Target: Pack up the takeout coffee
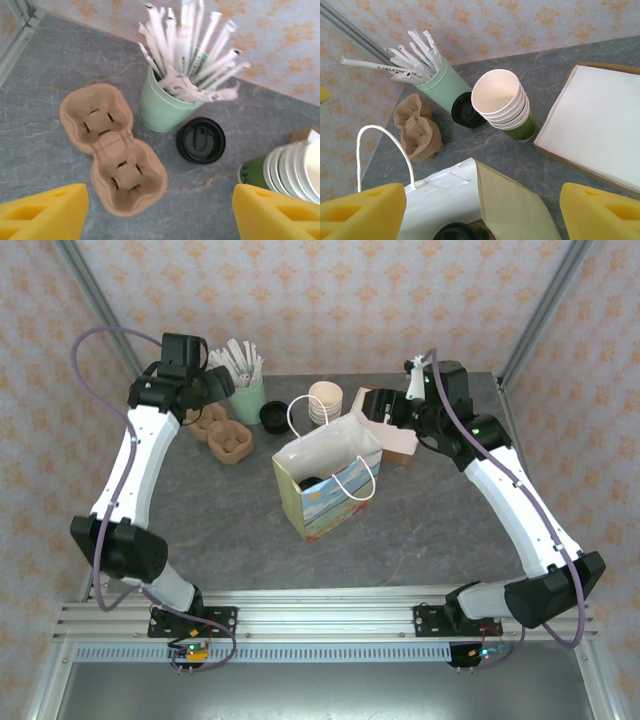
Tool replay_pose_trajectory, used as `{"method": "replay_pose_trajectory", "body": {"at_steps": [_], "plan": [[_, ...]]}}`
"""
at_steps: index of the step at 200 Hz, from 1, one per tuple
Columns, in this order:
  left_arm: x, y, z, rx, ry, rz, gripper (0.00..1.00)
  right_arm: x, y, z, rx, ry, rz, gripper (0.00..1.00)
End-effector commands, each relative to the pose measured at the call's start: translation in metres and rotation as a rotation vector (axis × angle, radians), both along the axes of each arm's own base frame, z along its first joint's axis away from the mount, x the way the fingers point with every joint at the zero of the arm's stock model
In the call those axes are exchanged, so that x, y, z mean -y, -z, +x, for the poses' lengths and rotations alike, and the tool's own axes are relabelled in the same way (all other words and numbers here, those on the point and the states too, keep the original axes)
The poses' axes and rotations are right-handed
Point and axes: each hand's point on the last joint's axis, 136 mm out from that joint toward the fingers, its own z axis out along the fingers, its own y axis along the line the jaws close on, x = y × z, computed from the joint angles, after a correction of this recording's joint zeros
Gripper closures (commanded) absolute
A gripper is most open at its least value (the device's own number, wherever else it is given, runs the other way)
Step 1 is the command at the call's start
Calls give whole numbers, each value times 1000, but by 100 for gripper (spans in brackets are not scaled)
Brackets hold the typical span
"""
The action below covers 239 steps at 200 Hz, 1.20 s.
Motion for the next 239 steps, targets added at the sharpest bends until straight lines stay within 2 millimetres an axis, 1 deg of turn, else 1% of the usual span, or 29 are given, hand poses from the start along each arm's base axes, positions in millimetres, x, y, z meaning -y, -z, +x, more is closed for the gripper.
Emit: {"method": "replay_pose_trajectory", "body": {"at_steps": [1,15,32,36,39,44,63,81,95,126,175,187,199,218,239], "plan": [[-3,-23,31,89,1,-59,24,0,7,7,8,13,-20,19],[-8,-19,48,74,-2,-60,25,-1,10,8,-1,8,-24,19],[-7,-10,67,50,18,-86,27,-3,11,8,-6,0,-27,19],[-6,-13,68,54,22,-90,29,-3,12,8,-8,-1,-28,19],[-6,-3,75,34,27,-92,30,-3,13,8,-9,-2,-30,19],[-5,0,80,28,32,-92,31,-2,12,8,-7,0,-33,19],[-7,2,91,24,29,-88,42,-1,15,8,-14,1,-42,19],[-10,3,96,16,19,-78,50,-1,16,7,-19,-2,-43,19],[-14,4,97,8,7,-56,57,-1,17,7,-22,-4,-44,19],[-18,6,98,3,1,-38,71,-3,21,6,-35,-11,-41,20],[-21,-6,97,18,9,4,88,-4,24,5,-46,-13,-40,20],[-22,-11,96,23,10,12,91,-3,24,4,-48,-14,-39,20],[-22,-18,94,36,13,20,94,-3,25,4,-48,-12,-41,20],[-22,-34,89,60,22,29,97,-2,25,3,-50,-10,-43,20],[-20,-64,70,92,40,37,97,0,23,1,-46,-8,-47,21]]}}
